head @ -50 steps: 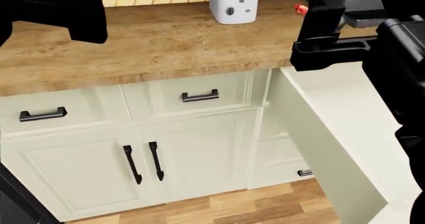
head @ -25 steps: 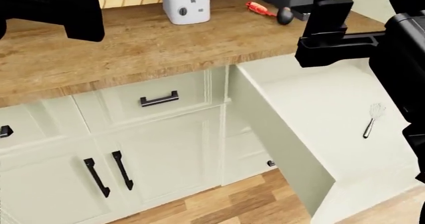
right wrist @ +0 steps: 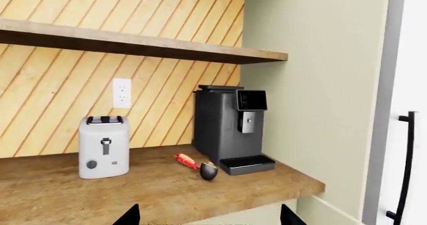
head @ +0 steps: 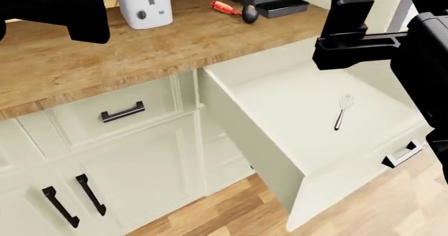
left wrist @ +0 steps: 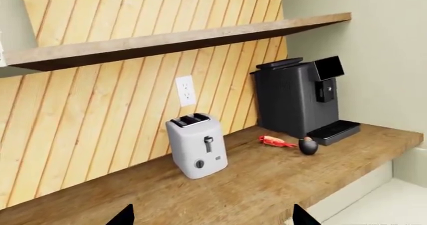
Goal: Close the right drawer.
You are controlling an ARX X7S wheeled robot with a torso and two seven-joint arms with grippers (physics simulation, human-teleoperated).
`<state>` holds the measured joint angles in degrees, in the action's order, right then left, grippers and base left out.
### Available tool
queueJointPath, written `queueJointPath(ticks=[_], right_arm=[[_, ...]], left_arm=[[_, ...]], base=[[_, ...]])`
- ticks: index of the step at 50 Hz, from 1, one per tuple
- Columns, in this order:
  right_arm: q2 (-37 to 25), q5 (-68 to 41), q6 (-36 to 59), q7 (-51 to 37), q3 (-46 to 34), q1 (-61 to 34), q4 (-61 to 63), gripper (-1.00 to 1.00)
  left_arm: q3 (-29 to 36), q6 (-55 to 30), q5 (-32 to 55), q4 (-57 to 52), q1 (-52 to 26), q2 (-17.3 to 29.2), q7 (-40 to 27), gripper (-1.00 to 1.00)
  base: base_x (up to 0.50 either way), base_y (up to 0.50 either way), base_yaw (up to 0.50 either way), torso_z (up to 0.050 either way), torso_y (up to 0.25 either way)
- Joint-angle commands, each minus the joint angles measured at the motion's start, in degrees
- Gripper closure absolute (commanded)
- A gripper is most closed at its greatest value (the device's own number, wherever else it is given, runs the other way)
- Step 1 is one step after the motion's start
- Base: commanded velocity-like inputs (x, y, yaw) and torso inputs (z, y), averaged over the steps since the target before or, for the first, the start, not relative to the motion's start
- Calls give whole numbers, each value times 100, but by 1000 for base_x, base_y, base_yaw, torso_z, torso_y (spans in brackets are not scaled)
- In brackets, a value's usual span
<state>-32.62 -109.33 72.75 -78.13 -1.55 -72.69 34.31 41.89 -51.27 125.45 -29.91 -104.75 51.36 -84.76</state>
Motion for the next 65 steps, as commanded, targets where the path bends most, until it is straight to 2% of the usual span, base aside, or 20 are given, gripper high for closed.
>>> queueJointPath(ticks=[1,25,65], right_arm=[[-44,41,-59,66,-39,14,2,-100],[-69,174,-176,275,-87,198,3,-100],[-264,70,-374,137,-332,-66,77,-100]], left_arm=[[57,63,25,-4,-26,36,28,-100],[222,159,-114,22,101,65,125,-100],[388,224,-63,2,-126,116,94,-100]], base=[[0,0,-500,0,0],[0,0,-500,0,0],[0,0,-500,0,0]])
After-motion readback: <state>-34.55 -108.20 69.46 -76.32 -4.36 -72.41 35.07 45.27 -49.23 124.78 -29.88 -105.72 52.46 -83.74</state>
